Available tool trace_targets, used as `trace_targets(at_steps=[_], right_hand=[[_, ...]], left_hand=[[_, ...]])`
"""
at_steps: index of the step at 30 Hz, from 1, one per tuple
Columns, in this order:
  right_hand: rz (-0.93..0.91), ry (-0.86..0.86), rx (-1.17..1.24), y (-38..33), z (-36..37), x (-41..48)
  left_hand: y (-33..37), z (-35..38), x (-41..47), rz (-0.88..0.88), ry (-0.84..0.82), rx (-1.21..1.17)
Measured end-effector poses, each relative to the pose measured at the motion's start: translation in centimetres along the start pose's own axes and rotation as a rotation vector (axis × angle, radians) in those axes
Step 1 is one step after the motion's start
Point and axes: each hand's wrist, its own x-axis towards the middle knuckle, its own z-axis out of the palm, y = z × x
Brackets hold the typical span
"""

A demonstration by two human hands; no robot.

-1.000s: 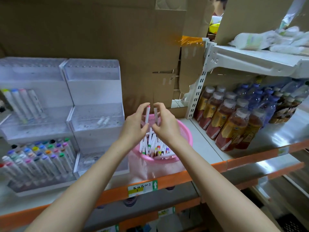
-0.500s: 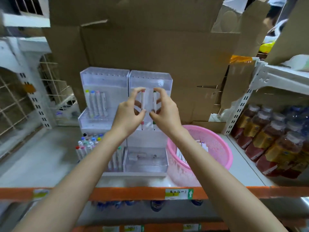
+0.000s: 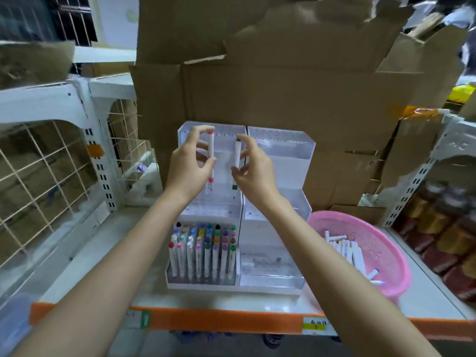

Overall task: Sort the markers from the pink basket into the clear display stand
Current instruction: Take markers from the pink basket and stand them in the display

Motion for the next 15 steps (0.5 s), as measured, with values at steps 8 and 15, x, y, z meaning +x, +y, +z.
trace_targets(at_steps=[8,15], right_hand=[[-0.030,0.103,-0.017,-0.1,2.3,1.3],[-0.070,0.191,-0.002,0.3,3.8,2.1]], left_hand=[[-2.1,0.3,2.4,0.110,-0.018,-0.044],[-3.9,0.7,3.0,0.156,-0.032,-0.091]])
